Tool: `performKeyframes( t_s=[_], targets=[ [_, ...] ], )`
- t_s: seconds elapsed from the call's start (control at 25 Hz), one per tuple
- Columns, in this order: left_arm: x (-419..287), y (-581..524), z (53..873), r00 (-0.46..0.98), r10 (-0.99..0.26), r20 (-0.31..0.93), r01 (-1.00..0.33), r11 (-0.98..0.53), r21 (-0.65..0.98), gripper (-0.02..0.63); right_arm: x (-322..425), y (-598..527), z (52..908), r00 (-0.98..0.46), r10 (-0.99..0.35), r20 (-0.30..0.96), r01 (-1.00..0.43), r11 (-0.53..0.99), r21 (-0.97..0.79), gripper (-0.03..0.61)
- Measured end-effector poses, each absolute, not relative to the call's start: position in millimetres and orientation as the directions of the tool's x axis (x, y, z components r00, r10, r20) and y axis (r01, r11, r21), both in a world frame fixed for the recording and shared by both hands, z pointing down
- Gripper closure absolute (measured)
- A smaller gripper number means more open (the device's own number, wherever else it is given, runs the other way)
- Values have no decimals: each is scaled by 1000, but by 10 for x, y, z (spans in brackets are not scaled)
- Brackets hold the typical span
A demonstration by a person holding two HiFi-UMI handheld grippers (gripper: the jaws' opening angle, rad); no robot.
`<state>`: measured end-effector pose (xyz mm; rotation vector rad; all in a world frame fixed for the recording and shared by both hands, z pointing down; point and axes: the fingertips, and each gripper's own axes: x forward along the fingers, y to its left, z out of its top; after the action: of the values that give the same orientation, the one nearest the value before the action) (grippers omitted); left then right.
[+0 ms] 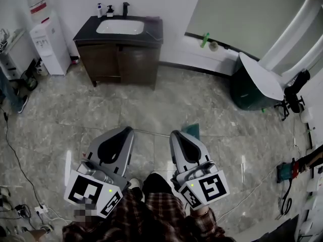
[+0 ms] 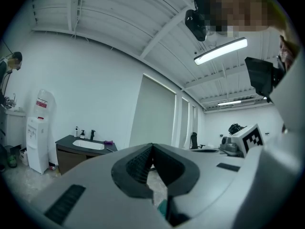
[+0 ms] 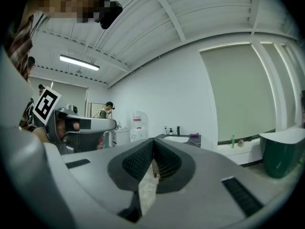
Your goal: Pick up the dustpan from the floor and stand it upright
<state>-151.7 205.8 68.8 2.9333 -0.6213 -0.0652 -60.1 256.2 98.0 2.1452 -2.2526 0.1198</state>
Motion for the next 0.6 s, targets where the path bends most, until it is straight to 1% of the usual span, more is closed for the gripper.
performKeyframes(
  t_s=[0.32,0.6],
  targets=[
    [-1227,1230,885,881,-472,22,-468,-864,184,604,-198,1736,1156,-98,-988,115,-994,92,-57,568],
    [-540,454,839,855,-518,35,-515,-837,187,604,420,878,1084,-180,-976,126,-983,174,-52,568]
  ],
)
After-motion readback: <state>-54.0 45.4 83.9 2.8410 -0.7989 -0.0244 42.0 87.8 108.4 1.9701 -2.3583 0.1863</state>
